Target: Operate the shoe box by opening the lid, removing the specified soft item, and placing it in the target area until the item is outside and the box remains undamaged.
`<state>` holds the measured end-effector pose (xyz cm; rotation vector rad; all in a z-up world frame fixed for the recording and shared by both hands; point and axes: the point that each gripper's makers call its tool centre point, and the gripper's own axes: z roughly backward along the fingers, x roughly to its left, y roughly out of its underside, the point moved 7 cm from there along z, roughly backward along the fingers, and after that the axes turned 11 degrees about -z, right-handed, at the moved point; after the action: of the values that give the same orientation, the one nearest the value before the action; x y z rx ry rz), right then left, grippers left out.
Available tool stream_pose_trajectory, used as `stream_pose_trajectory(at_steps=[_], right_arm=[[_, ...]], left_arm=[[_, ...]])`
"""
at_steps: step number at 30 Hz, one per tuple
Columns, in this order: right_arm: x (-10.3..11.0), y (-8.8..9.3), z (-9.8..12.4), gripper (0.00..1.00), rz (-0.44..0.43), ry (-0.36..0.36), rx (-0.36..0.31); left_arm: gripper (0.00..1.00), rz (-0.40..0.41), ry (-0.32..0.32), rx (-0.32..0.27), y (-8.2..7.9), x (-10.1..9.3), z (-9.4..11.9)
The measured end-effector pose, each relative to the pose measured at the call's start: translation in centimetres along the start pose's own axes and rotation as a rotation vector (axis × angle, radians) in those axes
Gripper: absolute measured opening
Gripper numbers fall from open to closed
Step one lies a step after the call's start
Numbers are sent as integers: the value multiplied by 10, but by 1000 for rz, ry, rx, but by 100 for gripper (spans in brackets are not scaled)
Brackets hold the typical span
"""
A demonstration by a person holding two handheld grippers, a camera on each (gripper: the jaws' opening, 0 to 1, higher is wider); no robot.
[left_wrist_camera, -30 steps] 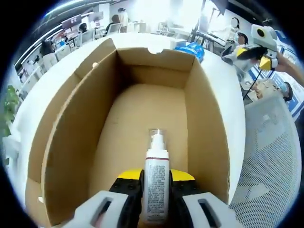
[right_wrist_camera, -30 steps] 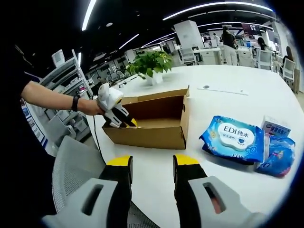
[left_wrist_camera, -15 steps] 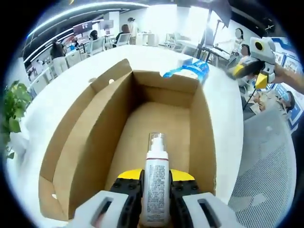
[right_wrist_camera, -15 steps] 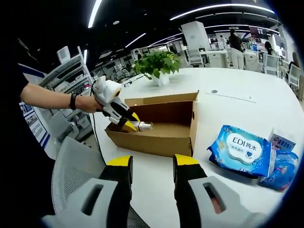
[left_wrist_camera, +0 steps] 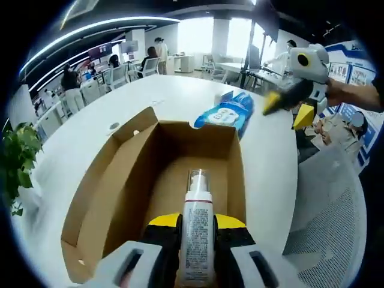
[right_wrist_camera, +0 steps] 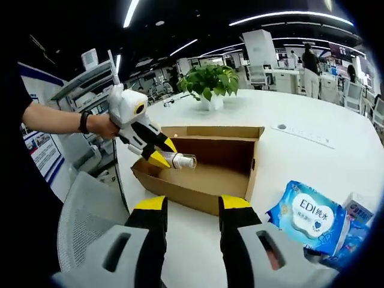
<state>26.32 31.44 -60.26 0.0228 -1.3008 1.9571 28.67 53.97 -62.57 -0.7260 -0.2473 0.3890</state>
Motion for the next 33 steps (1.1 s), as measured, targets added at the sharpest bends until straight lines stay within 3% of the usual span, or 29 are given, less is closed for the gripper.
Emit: stream_pose_trajectory(at_steps=[6,16,33], right_arm=[[2,-11,-5,32,58,-15,14],[14,-28,-2,34,166,-63,22],[32,-38,16,30,285,-174,38]], left_arm=[[20,-49,42,-82,-28,-11,8],[20,-192,157,-158,-75,-36,16],[20,-288,280,-247,-119,-60,24]])
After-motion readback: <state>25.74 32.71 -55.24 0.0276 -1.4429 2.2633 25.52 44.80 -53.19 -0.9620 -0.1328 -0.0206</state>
